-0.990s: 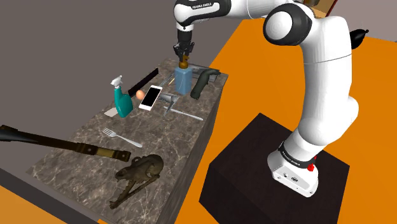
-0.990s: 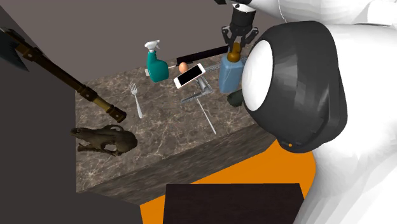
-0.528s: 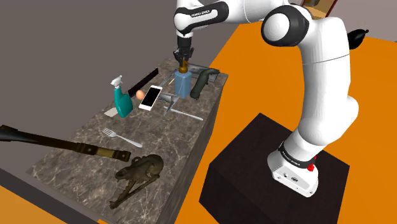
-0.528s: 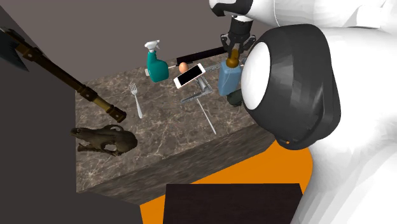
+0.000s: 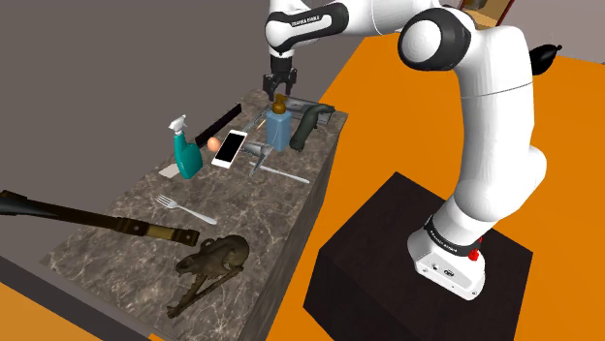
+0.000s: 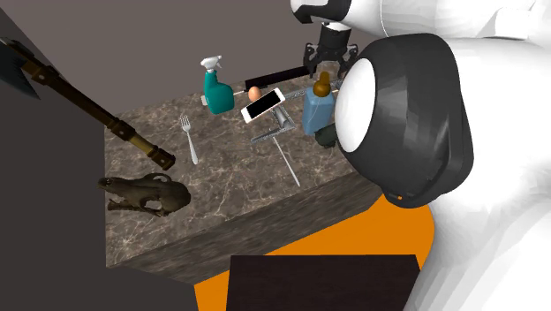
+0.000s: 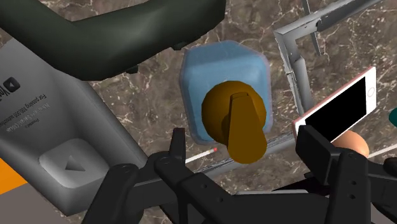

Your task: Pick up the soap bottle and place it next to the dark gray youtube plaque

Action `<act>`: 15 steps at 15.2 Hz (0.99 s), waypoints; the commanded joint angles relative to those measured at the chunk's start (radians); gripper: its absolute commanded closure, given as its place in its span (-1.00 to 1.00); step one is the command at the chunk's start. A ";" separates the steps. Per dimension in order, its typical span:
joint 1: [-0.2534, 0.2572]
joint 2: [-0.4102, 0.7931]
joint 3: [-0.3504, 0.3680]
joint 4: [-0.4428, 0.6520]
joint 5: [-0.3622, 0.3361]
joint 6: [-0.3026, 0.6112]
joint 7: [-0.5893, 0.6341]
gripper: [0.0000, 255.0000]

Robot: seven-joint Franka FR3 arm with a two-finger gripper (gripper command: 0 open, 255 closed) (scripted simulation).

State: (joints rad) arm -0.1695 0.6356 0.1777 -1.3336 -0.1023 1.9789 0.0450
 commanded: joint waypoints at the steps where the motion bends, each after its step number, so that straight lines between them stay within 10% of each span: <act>1: 0.000 0.000 0.000 0.000 0.000 0.000 0.000 -1.00; 15: 0.001 -0.031 0.004 0.079 0.006 -0.109 -0.005 -1.00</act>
